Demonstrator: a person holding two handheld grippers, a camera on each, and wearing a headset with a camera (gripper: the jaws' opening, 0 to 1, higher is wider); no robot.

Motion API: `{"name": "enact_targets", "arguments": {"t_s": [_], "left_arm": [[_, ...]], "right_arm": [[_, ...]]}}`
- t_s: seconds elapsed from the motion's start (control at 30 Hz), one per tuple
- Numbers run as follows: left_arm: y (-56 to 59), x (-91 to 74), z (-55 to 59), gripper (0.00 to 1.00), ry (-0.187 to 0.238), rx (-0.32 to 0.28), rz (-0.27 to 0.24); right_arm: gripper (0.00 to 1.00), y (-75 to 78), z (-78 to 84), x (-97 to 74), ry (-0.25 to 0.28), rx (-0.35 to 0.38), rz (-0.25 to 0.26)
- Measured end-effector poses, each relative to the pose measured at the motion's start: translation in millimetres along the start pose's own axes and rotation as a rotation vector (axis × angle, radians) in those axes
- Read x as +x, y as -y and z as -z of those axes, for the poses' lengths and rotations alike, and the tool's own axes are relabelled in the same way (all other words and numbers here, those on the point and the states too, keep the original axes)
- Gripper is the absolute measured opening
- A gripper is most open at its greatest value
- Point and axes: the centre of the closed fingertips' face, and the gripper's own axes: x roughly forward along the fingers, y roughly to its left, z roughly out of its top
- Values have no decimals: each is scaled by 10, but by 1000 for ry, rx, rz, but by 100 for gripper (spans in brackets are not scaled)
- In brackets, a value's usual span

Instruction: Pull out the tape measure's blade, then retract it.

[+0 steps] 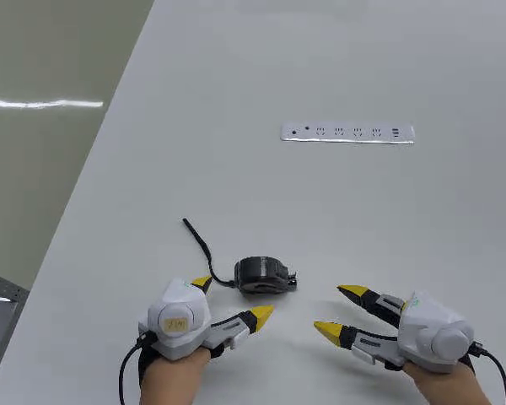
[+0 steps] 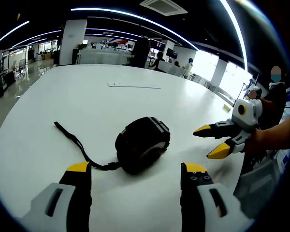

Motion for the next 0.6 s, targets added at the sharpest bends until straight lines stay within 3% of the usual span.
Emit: {"name": "enact_targets", "arguments": {"t_s": [0.6], "left_arm": [[-57,-254,92,75,6,23,20]], "right_arm": [[52,-48,43,-309,0,12,45]]}}
